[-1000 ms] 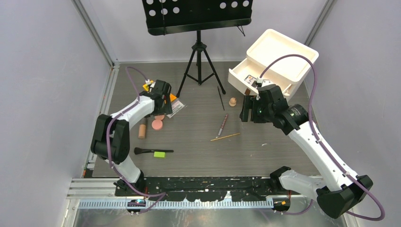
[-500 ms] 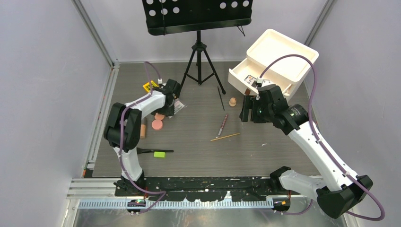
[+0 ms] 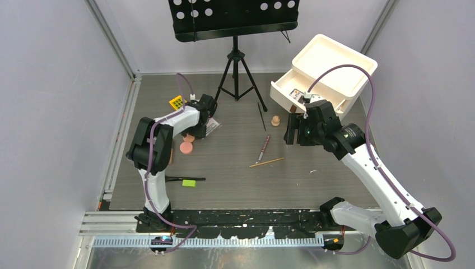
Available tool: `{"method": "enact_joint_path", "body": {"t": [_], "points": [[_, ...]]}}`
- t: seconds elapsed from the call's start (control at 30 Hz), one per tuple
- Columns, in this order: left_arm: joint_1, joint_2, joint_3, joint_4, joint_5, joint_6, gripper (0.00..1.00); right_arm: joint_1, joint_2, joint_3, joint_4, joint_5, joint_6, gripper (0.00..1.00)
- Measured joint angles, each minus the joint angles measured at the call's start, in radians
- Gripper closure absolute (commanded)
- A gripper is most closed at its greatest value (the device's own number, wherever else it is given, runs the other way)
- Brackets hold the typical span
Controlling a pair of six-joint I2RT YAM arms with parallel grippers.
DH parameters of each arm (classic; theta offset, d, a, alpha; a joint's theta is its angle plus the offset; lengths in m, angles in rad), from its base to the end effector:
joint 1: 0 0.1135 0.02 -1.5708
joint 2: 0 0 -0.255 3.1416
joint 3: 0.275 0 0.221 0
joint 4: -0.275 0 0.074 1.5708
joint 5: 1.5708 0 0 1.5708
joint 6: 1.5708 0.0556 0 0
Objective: Organize the makeup
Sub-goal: Pick up the makeup tool from the center of the board.
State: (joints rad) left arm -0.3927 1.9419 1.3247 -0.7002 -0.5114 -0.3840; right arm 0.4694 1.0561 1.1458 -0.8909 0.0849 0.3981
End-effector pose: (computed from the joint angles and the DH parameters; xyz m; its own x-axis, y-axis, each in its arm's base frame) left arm 0.3350 -0.1093 0.1584 -0.9118 0.0241 -0.4099 -0.1307 0.9293 0.3453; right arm 0.1725 0.0822 0.3214 -0.7448 0.0554 -0.6650 -0.1186 0.9697 0.2136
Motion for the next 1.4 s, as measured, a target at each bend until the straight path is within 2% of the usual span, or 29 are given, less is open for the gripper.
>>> {"method": "enact_joint_path", "body": {"t": [0.33,0.5,0.77,0.97,1.4], "points": [[0.003,0.027,0.019,0.009,0.008,0.000,0.77,0.000,0.000,0.000,0.000,0.000,0.000,0.23],[0.006,0.033,0.019,0.014,0.019,-0.003,0.99,0.000,0.000,0.000,0.000,0.000,0.000,0.23],[0.007,0.035,0.025,0.005,0.018,-0.005,1.00,0.000,0.000,0.000,-0.001,0.001,0.001,0.23],[-0.026,0.020,0.053,-0.066,-0.060,-0.005,1.00,0.000,-0.008,0.000,-0.011,0.002,0.006,0.24],[-0.327,-0.262,0.068,-0.227,-0.182,-0.064,1.00,0.000,-0.192,-0.011,-0.019,0.065,0.058,0.25]]}}
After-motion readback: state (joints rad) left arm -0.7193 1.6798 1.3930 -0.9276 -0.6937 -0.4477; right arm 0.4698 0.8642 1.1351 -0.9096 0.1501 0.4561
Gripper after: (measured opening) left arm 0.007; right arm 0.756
